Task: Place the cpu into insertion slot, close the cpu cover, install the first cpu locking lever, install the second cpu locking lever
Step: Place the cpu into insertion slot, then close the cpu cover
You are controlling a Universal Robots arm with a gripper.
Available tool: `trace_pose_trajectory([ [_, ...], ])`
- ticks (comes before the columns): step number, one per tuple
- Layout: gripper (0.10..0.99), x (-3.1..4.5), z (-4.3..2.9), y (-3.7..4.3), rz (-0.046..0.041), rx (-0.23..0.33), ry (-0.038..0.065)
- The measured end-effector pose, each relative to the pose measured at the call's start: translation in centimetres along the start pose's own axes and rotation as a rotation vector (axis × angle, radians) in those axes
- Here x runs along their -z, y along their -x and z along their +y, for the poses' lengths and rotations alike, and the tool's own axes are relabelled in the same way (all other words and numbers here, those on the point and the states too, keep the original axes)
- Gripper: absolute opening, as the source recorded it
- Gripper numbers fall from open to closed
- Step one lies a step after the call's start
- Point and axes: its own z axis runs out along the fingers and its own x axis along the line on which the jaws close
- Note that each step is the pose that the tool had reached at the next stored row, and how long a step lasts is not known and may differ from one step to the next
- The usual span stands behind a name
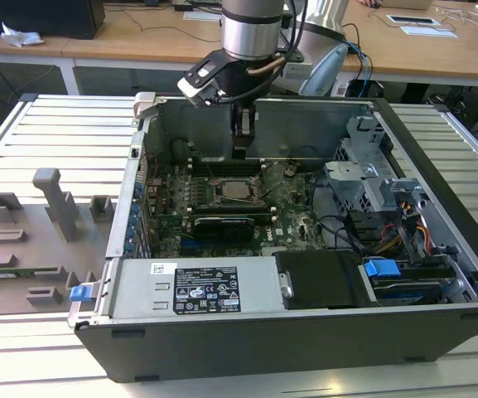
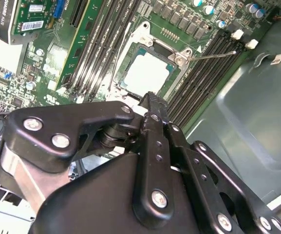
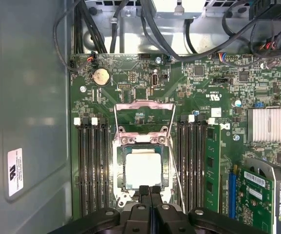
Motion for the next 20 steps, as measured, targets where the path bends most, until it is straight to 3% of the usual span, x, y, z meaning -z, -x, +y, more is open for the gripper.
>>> trace_pose_trajectory([
  [13,0.106,0.05,0.11,0.01,-0.0006,0.000,0.000],
  [16,0.106,0.04,0.52,0.00,-0.0009,0.000,0.000],
  [19,0.106,0.04,1.38,-0.02,-0.0014,0.000,0.000],
  [20,0.106,0.05,2.11,-0.03,-0.0017,0.000,0.000],
])
